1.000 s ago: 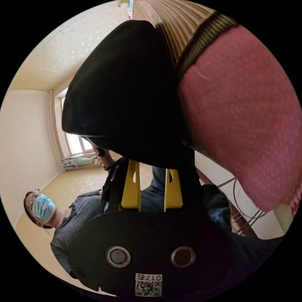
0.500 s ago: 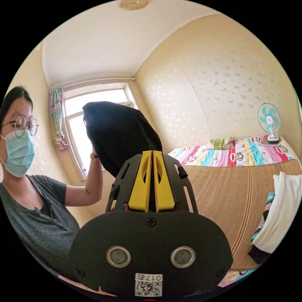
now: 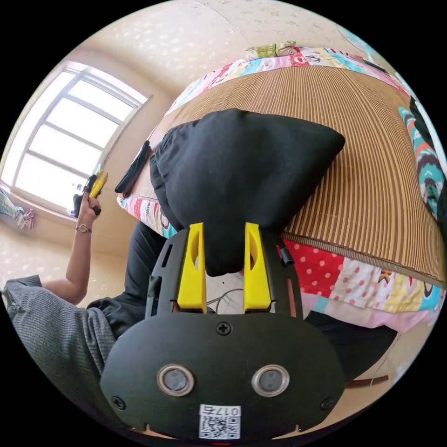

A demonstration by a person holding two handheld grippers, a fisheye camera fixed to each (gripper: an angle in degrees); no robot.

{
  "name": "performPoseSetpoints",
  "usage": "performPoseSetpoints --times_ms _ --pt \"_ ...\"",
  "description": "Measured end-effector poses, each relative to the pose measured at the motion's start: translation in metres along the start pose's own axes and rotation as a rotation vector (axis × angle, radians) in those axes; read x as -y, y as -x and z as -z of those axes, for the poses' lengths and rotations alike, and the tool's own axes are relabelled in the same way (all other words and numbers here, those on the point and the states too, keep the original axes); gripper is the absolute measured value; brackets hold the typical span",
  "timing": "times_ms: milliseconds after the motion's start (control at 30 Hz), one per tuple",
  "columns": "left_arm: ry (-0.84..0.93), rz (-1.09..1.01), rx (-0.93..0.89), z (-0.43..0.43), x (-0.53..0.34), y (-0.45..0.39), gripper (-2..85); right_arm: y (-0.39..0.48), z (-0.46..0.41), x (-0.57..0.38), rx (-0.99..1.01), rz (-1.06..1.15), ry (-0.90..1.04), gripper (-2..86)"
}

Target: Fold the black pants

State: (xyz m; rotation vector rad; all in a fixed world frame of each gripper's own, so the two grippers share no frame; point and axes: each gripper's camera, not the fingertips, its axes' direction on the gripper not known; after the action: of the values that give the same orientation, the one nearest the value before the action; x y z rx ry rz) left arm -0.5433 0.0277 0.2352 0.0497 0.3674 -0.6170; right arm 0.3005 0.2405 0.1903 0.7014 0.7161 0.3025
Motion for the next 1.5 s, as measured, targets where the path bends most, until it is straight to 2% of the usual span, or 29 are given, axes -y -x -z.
performPoseSetpoints --times_ms 67,167,233,333,433,500,567,600,667,733,833,867,933,1000,1100,1133,1200,1267,1300,1333,1367,1433,1467,1500 --pt "0.130 0.036 0.084 -0.036 -0.025 0.018 11.6 0.010 0.003 -0.006 -0.069 -0.008 -0.032 16.3" --pt "0.228 0.077 0.039 -0.086 -0.032 0.022 15.6 0.019 -0.001 -0.016 -0.218 -0.067 -0.064 21.2" --pt "0.287 0.081 0.019 -0.118 -0.023 0.017 16.0 0.017 -0.018 -0.016 -0.224 -0.097 0.007 21.9" --pt "0.345 0.105 0.025 -0.168 -0.002 0.007 14.8 0.019 -0.050 -0.007 -0.110 -0.075 0.122 13.6" --pt "0.364 0.164 0.037 -0.199 0.019 -0.001 7.2 0.030 -0.037 0.028 -0.183 -0.014 0.158 4.9" --pt "0.359 0.143 -0.136 -0.200 0.036 -0.012 4.2 0.045 0.014 0.061 -0.226 0.000 -0.031 3.6" --pt "0.244 -0.093 -0.334 -0.168 0.051 -0.061 3.5 0.073 0.060 0.091 -0.349 0.055 -0.164 3.1" --pt "0.219 -0.153 -0.357 -0.156 0.052 -0.074 3.5 0.096 0.090 0.106 -0.414 0.107 -0.256 3.0" --pt "0.098 -0.255 -0.515 -0.101 0.051 -0.106 3.5 0.128 0.132 0.115 -0.438 0.186 -0.406 2.9" --pt "0.014 -0.324 -0.602 -0.057 0.039 -0.116 3.8 0.153 0.164 0.107 -0.412 0.269 -0.557 3.0" --pt "0.050 -0.427 -0.499 -0.014 0.000 -0.118 4.4 0.158 0.169 0.078 -0.323 0.351 -0.714 3.6" --pt "0.118 -0.383 -0.435 -0.012 -0.018 -0.105 4.9 0.144 0.153 0.073 -0.286 0.306 -0.683 4.0" --pt "0.242 -0.275 -0.343 -0.019 -0.045 -0.076 5.8 0.110 0.114 0.074 -0.267 0.179 -0.481 4.9" --pt "0.343 -0.183 -0.299 -0.025 -0.071 -0.048 6.3 0.054 0.058 0.064 -0.269 -0.066 -0.184 6.2" --pt "0.359 -0.161 -0.268 -0.008 -0.096 -0.033 5.3 0.022 0.043 0.019 -0.167 -0.131 -0.190 7.9" --pt "0.320 -0.186 -0.183 0.006 -0.100 -0.038 5.2 0.019 0.045 0.012 -0.165 -0.144 -0.200 8.7" --pt "0.201 -0.181 -0.053 0.030 -0.101 -0.043 5.1 0.011 0.053 -0.007 -0.230 -0.228 -0.226 17.0" --pt "0.064 -0.042 0.084 0.049 -0.093 -0.033 9.7 0.001 0.052 -0.010 -0.246 -0.284 -0.212 22.9" --pt "0.075 -0.006 0.108 0.047 -0.088 -0.028 12.3 -0.007 0.047 -0.006 -0.222 -0.276 -0.177 22.9" --pt "0.163 0.054 0.128 0.029 -0.076 -0.017 15.6 -0.010 0.043 -0.002 -0.209 -0.270 -0.157 22.9" --pt "0.277 0.109 0.107 0.003 -0.065 -0.005 16.8 -0.017 0.033 0.009 -0.174 -0.261 -0.108 19.2" --pt "0.341 0.189 0.112 -0.017 -0.053 0.005 15.9 -0.019 0.020 0.034 -0.162 -0.229 -0.047 9.5" --pt "0.314 0.153 0.081 -0.016 -0.040 -0.004 6.0 -0.012 0.017 0.054 -0.225 -0.197 -0.031 4.6" --pt "0.282 0.097 -0.023 -0.013 -0.032 -0.014 1.1 0.001 0.019 0.076 -0.267 -0.143 -0.041 2.5"
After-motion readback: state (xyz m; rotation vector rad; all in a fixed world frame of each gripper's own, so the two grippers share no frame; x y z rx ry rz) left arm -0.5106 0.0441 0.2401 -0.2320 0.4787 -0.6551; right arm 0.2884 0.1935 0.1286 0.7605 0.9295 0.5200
